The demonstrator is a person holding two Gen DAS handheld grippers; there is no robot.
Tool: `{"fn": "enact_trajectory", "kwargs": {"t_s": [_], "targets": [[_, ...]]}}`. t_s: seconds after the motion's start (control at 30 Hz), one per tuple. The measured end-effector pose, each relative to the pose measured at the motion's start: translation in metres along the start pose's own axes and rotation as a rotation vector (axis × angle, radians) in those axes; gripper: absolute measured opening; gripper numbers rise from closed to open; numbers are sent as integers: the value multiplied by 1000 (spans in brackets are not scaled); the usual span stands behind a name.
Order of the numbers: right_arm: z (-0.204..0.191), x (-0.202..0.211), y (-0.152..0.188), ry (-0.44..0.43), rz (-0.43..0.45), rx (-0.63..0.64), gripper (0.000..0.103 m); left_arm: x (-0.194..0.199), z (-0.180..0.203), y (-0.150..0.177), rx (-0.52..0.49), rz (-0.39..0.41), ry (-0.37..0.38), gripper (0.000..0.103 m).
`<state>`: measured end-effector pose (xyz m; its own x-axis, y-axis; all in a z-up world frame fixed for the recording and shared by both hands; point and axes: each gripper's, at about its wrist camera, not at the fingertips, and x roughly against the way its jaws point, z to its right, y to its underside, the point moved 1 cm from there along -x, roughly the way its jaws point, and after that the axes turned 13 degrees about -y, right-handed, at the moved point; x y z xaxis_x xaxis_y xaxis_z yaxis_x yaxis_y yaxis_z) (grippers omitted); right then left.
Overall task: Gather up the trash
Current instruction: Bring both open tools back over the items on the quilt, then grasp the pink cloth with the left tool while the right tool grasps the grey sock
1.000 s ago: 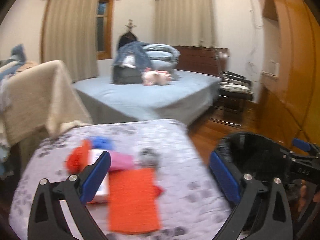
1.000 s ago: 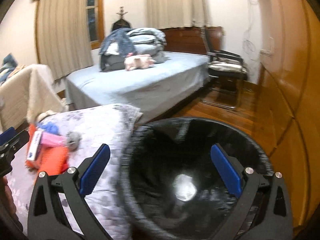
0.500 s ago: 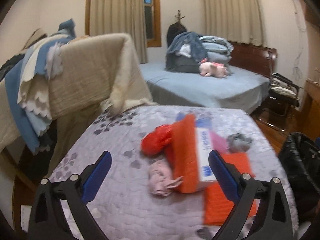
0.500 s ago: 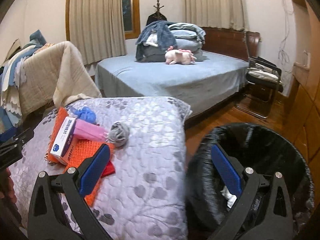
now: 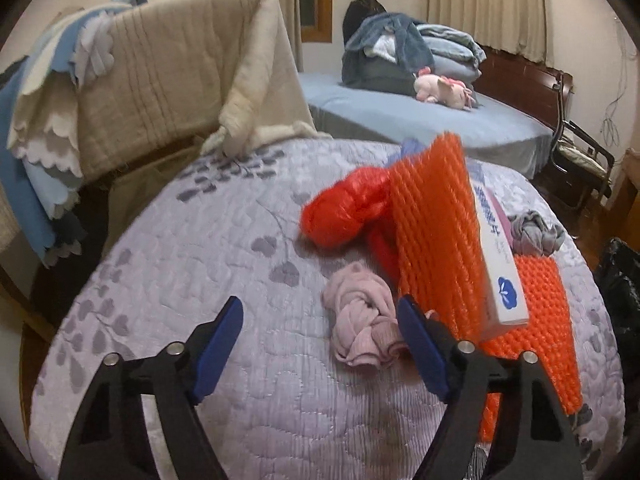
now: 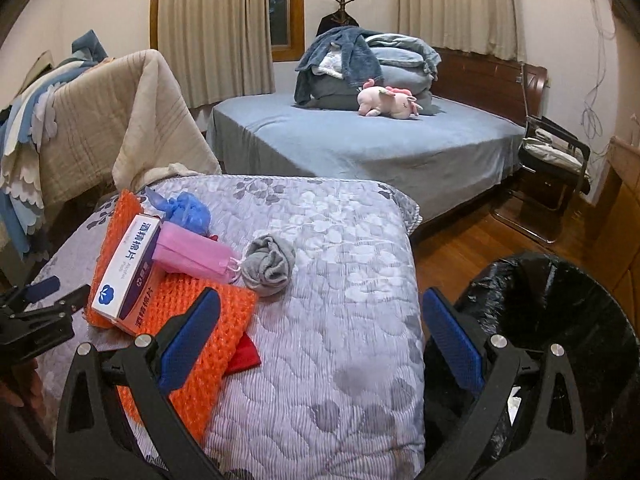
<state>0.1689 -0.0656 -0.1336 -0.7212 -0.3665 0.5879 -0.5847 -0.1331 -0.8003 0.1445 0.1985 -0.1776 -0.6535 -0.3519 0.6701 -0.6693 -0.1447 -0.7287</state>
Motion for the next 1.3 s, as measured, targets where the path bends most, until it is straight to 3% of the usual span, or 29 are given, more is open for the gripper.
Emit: {"fn": "enact_trajectory", "kwargs": {"t_s": [0.2,0.27,0.3,0.57,0.7,0.83,1.13,1.2,1.27,1.3], "targets": [[-2,-13,-2,-4,-14,2,98,-13,10,1,-2,-54,86,58],[-3,-17,-2,-9,-20,0,98,-15,15,1,-8,-64,128,39],[-4,-19,-2,-12,-20,0,98,-15,16,1,-9,-65,149,35],[-6,-37,-11,-25,-24,-13,97,-6,-5,-4,85,-34,149,31],[-5,-53,-15,-23,-39,-22,96,-1,-10,-10,72,2,115,31],[-3,-73,-17,-20,-81,-23,80,-3,-6,-15,46,28,90,31],[-9,-105,-17,-54,-163,-11,73,-10,-2,-22,44,39,77,31],[-11,-110,-16,-77,-183,-8,68,-9,-1,-23,40,45,76,31],[-15,-112,-16,-116,-199,2,48,-8,0,-24,35,50,75,31],[-18,-112,-15,-137,-204,8,43,-7,0,-24,34,52,75,31]]}}
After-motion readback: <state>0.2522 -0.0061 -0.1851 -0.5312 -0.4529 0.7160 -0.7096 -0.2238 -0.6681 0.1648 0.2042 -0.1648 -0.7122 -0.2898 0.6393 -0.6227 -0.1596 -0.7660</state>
